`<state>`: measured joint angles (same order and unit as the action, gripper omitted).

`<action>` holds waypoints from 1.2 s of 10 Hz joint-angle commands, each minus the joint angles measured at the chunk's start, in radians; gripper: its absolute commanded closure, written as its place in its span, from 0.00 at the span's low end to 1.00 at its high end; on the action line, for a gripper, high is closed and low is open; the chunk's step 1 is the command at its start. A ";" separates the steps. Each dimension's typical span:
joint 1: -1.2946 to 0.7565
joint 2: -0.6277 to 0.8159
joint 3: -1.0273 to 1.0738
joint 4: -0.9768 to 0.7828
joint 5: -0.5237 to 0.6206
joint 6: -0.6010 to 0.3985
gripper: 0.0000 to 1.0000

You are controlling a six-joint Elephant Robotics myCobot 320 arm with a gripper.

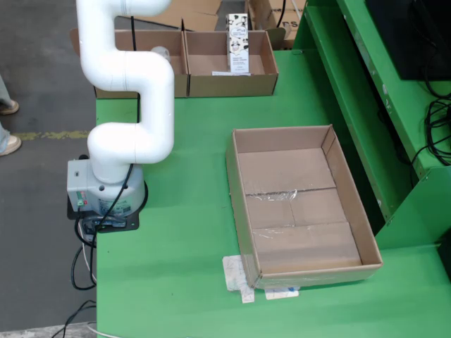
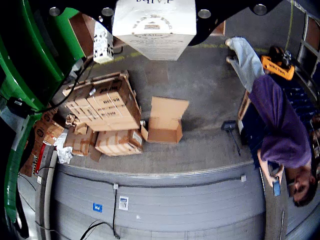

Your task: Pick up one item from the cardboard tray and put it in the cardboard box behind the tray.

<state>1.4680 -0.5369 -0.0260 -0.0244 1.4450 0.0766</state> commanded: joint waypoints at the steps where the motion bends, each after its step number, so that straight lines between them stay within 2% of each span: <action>1: 0.008 0.076 0.026 -0.190 0.062 0.020 1.00; 2: 0.008 0.076 0.026 -0.190 0.062 0.020 1.00; 7: 0.089 0.119 0.026 -0.436 0.086 0.109 1.00; 12: 0.097 0.065 0.026 -0.404 0.110 0.107 1.00</action>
<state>1.5462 -0.4632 -0.0260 -0.4815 1.5539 0.1871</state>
